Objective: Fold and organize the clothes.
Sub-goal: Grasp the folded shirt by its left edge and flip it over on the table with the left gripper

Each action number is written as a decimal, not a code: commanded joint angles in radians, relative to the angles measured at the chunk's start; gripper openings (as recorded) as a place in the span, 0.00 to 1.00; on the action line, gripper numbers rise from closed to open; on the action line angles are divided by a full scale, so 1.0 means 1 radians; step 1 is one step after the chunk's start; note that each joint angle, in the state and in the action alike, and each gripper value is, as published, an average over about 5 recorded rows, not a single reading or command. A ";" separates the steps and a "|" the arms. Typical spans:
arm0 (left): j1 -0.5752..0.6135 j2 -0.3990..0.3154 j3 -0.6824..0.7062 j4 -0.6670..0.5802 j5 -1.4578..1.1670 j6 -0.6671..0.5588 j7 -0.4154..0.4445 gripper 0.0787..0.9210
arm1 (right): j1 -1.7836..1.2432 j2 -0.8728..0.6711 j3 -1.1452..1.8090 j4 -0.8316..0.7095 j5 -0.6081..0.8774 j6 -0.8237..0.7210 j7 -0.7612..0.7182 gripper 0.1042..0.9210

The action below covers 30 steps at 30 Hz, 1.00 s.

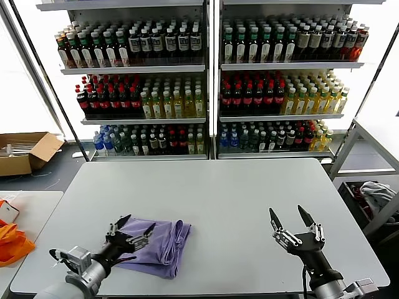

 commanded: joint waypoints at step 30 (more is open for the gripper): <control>0.004 0.016 -0.038 0.207 -0.156 0.050 0.080 0.57 | -0.059 0.018 -0.005 0.004 -0.056 0.053 -0.022 0.88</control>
